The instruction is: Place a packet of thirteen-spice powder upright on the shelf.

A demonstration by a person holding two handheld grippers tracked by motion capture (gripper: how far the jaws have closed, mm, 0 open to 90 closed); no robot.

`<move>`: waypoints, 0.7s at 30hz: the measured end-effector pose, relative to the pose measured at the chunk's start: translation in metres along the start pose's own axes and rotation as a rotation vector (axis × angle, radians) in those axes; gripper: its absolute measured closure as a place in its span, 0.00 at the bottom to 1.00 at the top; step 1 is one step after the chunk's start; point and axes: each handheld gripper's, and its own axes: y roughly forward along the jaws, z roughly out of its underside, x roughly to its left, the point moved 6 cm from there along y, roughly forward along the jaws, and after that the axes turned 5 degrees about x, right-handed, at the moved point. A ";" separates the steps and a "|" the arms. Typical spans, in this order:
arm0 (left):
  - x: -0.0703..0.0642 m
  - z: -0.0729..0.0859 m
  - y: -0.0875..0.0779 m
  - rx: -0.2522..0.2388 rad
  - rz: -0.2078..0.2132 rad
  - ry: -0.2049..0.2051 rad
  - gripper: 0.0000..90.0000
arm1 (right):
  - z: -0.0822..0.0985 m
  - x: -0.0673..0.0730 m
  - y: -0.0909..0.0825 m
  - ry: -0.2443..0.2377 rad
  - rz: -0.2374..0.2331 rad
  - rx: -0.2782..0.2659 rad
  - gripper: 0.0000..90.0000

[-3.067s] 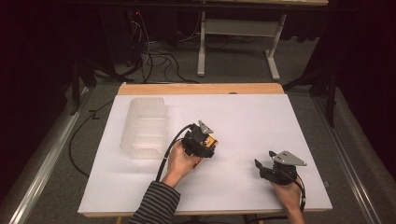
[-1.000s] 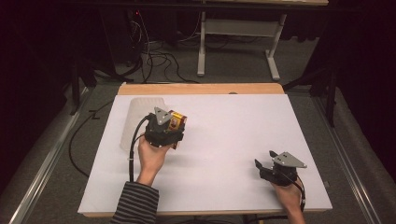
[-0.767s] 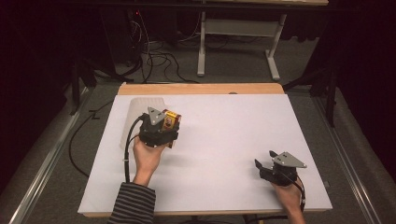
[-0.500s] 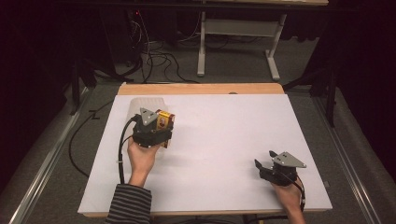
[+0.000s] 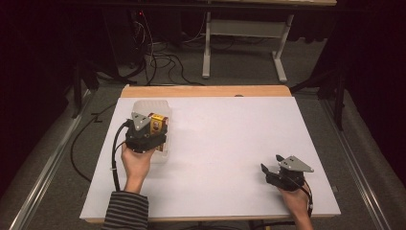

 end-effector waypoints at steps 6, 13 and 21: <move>0.009 0.000 -0.002 -0.015 -0.021 0.003 0.36 | 0.000 0.000 0.001 -0.005 0.005 -0.001 0.35; 0.017 0.003 0.000 -0.013 -0.042 0.004 0.36 | 0.000 0.000 0.001 -0.007 0.006 -0.003 0.35; 0.025 0.009 -0.004 -0.006 -0.055 0.006 0.36 | 0.000 0.000 0.001 -0.012 0.010 0.007 0.35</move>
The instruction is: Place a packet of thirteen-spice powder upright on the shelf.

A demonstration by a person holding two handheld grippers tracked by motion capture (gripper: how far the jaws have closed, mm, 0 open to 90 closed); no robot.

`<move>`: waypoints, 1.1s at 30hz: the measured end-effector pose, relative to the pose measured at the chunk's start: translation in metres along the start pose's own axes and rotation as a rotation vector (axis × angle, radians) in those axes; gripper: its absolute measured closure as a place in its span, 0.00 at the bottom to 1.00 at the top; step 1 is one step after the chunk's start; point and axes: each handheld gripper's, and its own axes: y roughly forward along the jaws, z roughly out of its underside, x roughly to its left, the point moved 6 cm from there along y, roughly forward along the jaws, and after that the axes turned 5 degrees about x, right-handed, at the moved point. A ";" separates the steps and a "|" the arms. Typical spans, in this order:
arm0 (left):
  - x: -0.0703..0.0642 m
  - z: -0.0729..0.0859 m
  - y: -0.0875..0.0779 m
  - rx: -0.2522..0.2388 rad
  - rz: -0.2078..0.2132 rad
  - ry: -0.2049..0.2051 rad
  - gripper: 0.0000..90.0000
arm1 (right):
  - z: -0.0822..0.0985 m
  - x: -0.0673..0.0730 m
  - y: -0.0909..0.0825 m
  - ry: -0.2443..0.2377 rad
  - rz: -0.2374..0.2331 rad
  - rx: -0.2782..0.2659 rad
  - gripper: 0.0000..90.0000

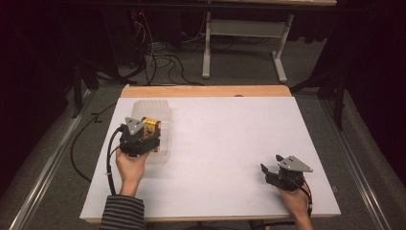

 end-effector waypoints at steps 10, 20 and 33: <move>0.011 0.011 -0.004 0.012 -0.017 -0.009 0.36 | 0.000 0.000 0.000 -0.002 0.000 0.000 0.35; 0.013 0.019 -0.005 0.010 -0.021 -0.007 0.36 | 0.000 0.001 0.000 -0.005 0.003 0.002 0.35; 0.016 0.027 -0.005 0.017 -0.030 -0.004 0.36 | 0.000 0.000 0.000 -0.003 -0.001 0.002 0.35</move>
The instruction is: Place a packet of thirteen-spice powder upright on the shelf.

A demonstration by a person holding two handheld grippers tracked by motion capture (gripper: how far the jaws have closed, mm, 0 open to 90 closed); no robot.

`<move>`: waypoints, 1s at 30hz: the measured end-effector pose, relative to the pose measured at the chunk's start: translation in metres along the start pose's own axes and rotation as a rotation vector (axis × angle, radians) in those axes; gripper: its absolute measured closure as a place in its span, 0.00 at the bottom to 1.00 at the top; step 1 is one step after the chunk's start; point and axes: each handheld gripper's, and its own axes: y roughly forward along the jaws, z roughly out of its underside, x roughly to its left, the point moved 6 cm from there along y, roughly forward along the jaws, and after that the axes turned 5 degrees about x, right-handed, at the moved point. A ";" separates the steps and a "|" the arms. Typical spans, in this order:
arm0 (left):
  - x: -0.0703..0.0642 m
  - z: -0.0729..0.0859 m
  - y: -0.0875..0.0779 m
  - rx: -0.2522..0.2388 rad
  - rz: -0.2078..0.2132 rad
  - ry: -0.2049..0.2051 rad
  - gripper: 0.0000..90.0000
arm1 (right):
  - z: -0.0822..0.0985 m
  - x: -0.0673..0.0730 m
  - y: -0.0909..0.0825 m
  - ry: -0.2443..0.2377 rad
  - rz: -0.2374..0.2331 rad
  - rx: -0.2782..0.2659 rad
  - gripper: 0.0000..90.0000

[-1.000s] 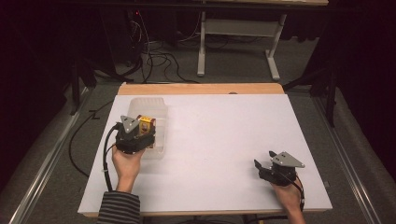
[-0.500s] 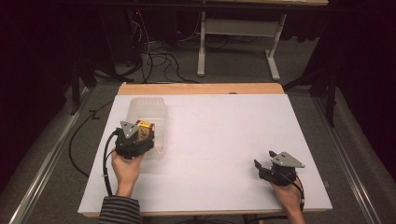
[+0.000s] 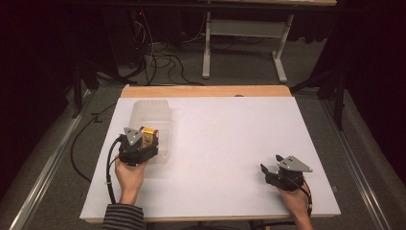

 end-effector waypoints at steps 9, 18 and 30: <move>0.001 0.001 -0.006 -0.005 0.009 0.004 0.36 | 0.000 -0.001 0.000 0.011 -0.011 -0.001 0.35; 0.006 0.003 -0.014 -0.015 0.016 -0.010 0.36 | 0.000 -0.001 0.000 0.017 -0.014 0.006 0.36; 0.009 0.006 -0.022 -0.008 0.012 -0.017 0.36 | 0.000 0.000 0.000 0.009 -0.015 0.003 0.35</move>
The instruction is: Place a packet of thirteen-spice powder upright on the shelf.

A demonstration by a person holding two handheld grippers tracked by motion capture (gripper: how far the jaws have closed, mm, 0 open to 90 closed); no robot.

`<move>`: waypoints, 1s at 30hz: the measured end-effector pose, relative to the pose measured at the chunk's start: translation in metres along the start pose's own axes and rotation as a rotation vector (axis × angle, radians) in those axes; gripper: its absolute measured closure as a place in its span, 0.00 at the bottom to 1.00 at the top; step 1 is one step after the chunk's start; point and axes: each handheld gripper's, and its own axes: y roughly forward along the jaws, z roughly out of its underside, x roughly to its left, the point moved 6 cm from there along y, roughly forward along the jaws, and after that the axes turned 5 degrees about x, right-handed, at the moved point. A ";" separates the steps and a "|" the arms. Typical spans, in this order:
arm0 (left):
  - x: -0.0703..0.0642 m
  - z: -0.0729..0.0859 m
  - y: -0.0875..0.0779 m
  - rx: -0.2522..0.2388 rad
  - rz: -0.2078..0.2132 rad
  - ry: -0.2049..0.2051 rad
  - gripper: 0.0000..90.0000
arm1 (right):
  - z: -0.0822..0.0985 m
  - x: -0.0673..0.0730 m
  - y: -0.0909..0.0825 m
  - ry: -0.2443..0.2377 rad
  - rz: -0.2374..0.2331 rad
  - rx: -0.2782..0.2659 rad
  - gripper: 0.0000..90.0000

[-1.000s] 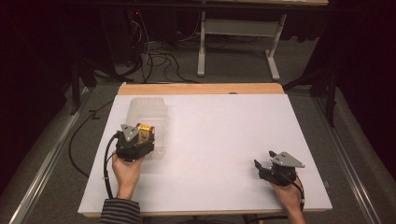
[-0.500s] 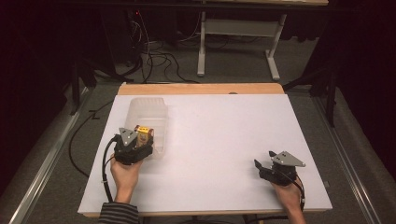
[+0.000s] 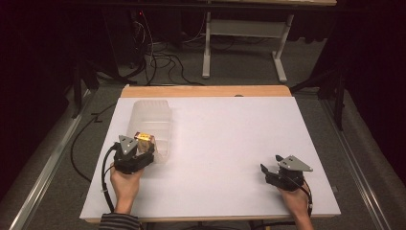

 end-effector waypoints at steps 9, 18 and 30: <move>-0.001 -0.001 -0.001 0.006 0.003 -0.007 0.35 | 0.000 0.000 0.000 -0.003 0.000 0.003 0.35; -0.004 -0.001 -0.002 0.001 0.006 -0.001 0.35 | 0.000 0.000 0.000 -0.003 -0.003 0.005 0.35; -0.005 -0.001 -0.005 0.002 0.004 0.001 0.33 | 0.000 0.000 0.000 -0.012 -0.006 -0.002 0.35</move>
